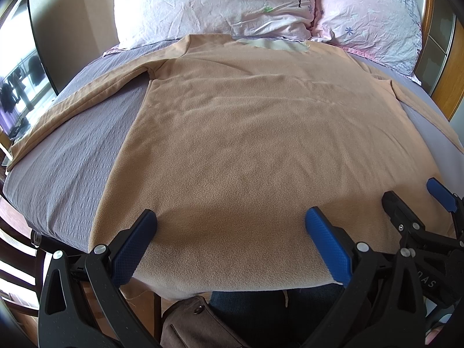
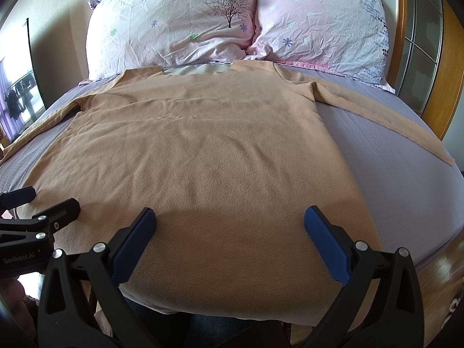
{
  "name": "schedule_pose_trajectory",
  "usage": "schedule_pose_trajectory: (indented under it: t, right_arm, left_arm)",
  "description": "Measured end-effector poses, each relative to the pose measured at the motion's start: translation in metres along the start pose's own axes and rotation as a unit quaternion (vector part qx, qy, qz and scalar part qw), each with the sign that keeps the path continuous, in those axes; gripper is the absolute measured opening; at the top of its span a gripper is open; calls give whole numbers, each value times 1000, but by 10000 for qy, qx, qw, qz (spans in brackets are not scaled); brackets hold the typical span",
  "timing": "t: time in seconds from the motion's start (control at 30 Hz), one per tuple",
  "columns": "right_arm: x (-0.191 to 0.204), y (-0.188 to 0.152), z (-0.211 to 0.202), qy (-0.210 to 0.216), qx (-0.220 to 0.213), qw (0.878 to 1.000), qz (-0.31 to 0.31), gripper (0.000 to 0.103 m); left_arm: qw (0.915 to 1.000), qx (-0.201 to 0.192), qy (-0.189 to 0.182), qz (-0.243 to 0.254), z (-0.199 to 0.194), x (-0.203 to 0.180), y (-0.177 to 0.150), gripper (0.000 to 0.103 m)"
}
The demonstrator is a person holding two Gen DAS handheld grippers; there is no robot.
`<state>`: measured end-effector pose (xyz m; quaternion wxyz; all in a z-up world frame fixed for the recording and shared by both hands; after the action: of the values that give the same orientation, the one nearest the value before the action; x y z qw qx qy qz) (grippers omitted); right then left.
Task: Fold small clothes
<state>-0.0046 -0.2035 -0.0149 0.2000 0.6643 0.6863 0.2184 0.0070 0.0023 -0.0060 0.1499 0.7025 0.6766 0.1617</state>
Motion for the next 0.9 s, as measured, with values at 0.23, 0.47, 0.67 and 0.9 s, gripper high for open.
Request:
schedule_pose_trajectory:
  t: [0.23, 0.47, 0.67, 0.9]
  right_arm:
    - [-20, 9, -2, 311, -136, 9994, 5, 101]
    - [-226, 50, -28, 468, -750, 9501, 2991, 74]
    - [-378, 53, 6, 256, -237, 8587, 5113, 47]
    - [-428, 61, 47, 400, -104, 8180, 5737, 32]
  left_arm:
    - [9997, -213, -2, 96, -2, -3, -3, 102]
    - [9976, -406, -509, 228, 1, 6, 16, 102]
    - [9876, -1205, -978, 254, -13, 14, 34, 102]
    - [9541, -1835, -2356, -208, -15, 42, 49, 102]
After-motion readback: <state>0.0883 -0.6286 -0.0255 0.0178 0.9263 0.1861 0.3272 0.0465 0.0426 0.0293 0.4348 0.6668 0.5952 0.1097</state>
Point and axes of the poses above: each gripper's, at about its wrist camera, not at the fingertips, and z roughly the way its jaws point, x to its left, y to its top, the point moved 1 cm from there along z, roughly the way its jaws point, and after that the axes turned 10 degrees about x, right-handed, at the moved point
